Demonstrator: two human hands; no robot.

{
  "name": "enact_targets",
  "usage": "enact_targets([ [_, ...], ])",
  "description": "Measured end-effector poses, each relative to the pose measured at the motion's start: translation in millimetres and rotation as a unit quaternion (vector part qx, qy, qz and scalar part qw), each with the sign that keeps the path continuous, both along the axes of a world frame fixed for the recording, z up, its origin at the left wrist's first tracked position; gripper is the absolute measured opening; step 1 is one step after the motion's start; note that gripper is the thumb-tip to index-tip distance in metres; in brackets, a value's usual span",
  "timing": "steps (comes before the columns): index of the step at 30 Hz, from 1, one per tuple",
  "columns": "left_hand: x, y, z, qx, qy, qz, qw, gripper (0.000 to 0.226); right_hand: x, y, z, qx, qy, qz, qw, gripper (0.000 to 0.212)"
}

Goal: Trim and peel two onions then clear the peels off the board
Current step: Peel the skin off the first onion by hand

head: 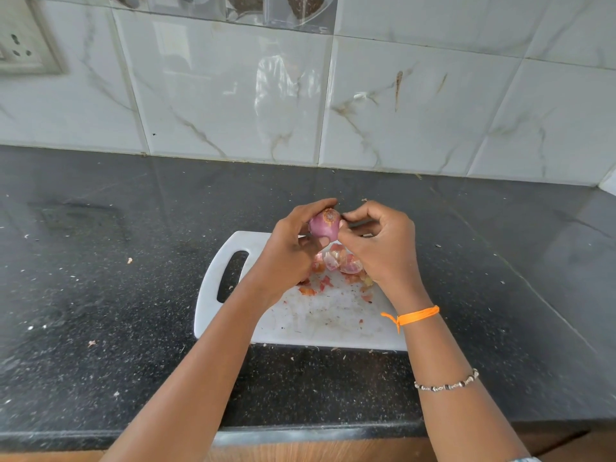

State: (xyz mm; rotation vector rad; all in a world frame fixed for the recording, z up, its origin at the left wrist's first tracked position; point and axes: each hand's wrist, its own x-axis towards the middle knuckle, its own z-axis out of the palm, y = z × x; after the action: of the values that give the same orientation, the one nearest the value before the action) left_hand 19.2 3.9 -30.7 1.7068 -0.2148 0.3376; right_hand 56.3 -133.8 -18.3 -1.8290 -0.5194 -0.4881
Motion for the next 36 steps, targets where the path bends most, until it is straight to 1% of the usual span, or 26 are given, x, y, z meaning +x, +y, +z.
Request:
enact_targets([
  [3,-3.1,-2.4,1.7,-0.009,-0.002,-0.017,1.0,0.052,2.5,-2.1,0.0,0.015,-0.026,-0.03,0.999,0.013],
  [5,-3.9,-2.8,3.0,-0.009,-0.012,-0.016,1.0,0.052,3.3,-2.8,1.4,0.034,-0.019,-0.029,0.999,0.013],
  [8,-4.1,-2.6,4.5,-0.029,-0.026,-0.006,0.999,0.051,3.8,-2.6,1.4,0.056,0.006,-0.003,0.998,0.017],
  [11,-5.4,-3.6,7.4,-0.06,-0.019,0.002,0.998,0.049,3.3,-2.9,1.1,0.087,0.034,0.03,0.995,0.02],
  [15,-5.2,-2.8,8.7,-0.094,-0.014,0.035,0.995,0.045,1.4,-2.3,2.9,0.114,0.058,0.072,0.989,0.012],
  [19,-4.2,-3.3,8.8,-0.101,0.004,0.072,0.992,0.04,0.8,-3.7,4.1,0.101,0.058,0.09,0.989,0.004],
  [22,-3.7,-3.6,9.3,-0.133,0.014,0.083,0.988,0.037,0.1,-4.7,6.0,0.079,0.05,0.095,0.991,0.012],
  [24,-3.5,-2.9,9.5,-0.137,0.015,0.083,0.987,0.032,0.3,-4.6,6.2,0.075,0.04,0.083,0.993,0.013],
  [28,-2.5,-2.0,9.5,-0.132,0.017,0.092,0.987,0.029,0.5,-5.1,5.3,0.099,0.038,0.066,0.992,0.011],
  [32,-1.7,-1.2,8.1,-0.128,0.022,0.094,0.987,0.027,2.3,-4.8,3.9,0.077,0.025,0.039,0.996,0.01],
  [34,-1.3,-1.5,7.3,-0.139,0.028,0.084,0.986,0.025,3.1,-4.8,3.1,0.068,0.023,0.024,0.997,0.008],
  [36,-1.3,-1.6,6.7,-0.154,0.033,0.069,0.985,0.028,3.1,-4.7,3.1,0.036,0.005,0.005,0.999,0.007],
])
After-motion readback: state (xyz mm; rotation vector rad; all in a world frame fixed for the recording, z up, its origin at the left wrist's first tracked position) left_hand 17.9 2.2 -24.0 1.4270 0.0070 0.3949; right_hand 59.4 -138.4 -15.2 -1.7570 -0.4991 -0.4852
